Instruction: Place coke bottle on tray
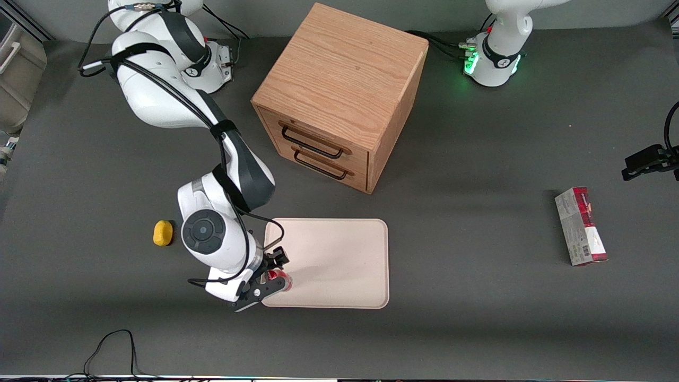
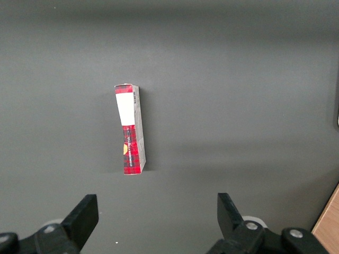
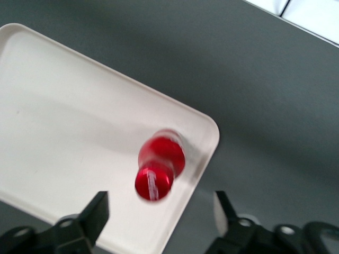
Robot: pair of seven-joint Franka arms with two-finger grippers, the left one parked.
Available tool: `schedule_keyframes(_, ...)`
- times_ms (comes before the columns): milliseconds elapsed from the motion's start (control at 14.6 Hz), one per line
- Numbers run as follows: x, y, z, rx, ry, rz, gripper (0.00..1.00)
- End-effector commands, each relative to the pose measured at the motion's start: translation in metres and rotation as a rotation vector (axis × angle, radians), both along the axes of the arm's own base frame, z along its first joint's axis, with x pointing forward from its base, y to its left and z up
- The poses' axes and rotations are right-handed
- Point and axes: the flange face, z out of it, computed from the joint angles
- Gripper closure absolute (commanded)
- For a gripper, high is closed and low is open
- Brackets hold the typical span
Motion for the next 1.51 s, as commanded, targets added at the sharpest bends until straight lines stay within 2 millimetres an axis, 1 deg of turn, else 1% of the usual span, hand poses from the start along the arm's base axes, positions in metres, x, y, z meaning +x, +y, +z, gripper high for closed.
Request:
schedule_keyframes(0,-0.02,-0.009,0.065,-0.044,0.028,-0.046,0.0)
schedule_keyframes(137,-0.039,-0.022,0.106,-0.083,0.082,-0.059,0.0)
schedule_keyframes(343,-0.058,-0.07,0.167,-0.117,0.139,-0.118,0.0)
schedule_keyframes(411,-0.064,-0.086,0.182,-0.124,0.153,-0.139,0.0)
schedule_keyframes(617,-0.085,-0.145,0.217,-0.142,0.202,-0.197,0.0)
schedule_keyframes(686,-0.097,-0.166,0.222,-0.153,0.217,-0.223,0.0)
schedule_keyframes(754,-0.11,-0.18,0.227,-0.142,0.23,-0.243,0.0)
schedule_keyframes(823,-0.121,-0.199,0.236,-0.122,0.223,-0.273,0.0)
schedule_keyframes(1029,-0.146,-0.237,0.245,-0.116,0.179,-0.341,0.0)
schedule_keyframes(1166,-0.16,-0.261,0.25,-0.073,0.127,-0.384,0.0)
schedule_keyframes(1234,-0.165,-0.278,0.248,-0.051,0.108,-0.408,0.0)
schedule_keyframes(1303,-0.167,-0.292,0.244,-0.045,0.108,-0.389,0.0)
schedule_keyframes(1371,-0.167,-0.301,0.242,-0.046,0.113,-0.334,0.0)
schedule_keyframes(1440,-0.167,-0.311,0.242,-0.045,0.115,-0.316,0.0)
